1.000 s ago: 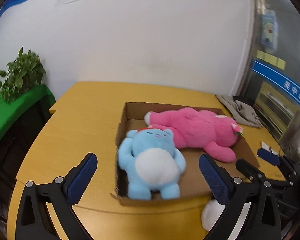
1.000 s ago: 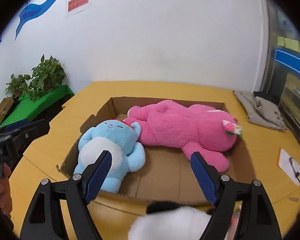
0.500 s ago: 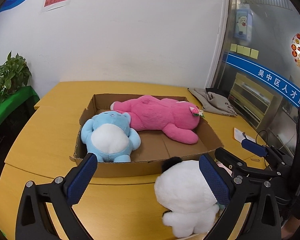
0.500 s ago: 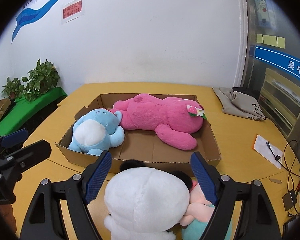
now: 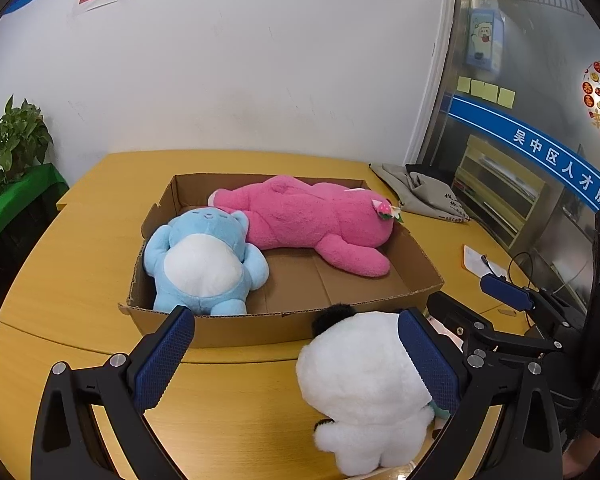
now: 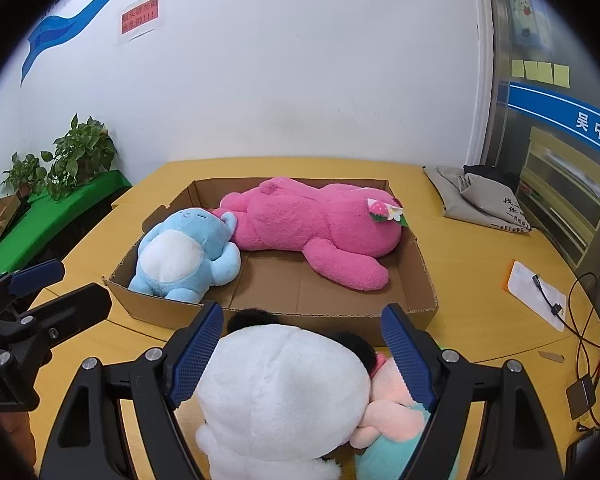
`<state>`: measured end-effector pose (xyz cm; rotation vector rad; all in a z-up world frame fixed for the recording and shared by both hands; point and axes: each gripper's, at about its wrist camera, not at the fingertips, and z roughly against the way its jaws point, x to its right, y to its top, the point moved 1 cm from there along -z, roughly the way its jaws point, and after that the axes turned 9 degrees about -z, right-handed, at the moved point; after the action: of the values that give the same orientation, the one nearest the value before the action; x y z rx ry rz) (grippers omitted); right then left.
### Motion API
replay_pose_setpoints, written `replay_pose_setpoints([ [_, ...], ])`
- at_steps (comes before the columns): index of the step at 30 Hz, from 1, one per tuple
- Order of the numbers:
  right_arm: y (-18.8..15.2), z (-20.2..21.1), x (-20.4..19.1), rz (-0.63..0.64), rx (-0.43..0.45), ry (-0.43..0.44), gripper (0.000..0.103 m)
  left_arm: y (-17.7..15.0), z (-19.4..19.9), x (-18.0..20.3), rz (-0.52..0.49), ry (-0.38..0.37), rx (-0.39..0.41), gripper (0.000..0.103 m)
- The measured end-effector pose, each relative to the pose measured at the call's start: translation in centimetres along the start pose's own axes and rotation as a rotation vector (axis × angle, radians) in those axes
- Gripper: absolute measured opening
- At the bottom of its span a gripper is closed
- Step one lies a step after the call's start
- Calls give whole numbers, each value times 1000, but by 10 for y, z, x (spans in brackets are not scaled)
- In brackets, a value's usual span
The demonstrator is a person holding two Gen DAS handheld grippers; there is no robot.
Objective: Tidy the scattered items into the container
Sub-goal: 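Move both grippers toward the white panda plush beside the box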
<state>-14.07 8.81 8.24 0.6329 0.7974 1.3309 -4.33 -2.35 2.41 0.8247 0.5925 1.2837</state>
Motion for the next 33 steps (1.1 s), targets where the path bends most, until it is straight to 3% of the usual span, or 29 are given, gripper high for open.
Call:
replay_pose_setpoints([
  [21, -4, -6, 24, -36, -15, -10, 81, -4, -16, 20, -34, -31, -35, 103],
  [33, -16, -21, 38, -25, -51, -7, 81, -17, -44, 17, -25, -69, -119, 103],
])
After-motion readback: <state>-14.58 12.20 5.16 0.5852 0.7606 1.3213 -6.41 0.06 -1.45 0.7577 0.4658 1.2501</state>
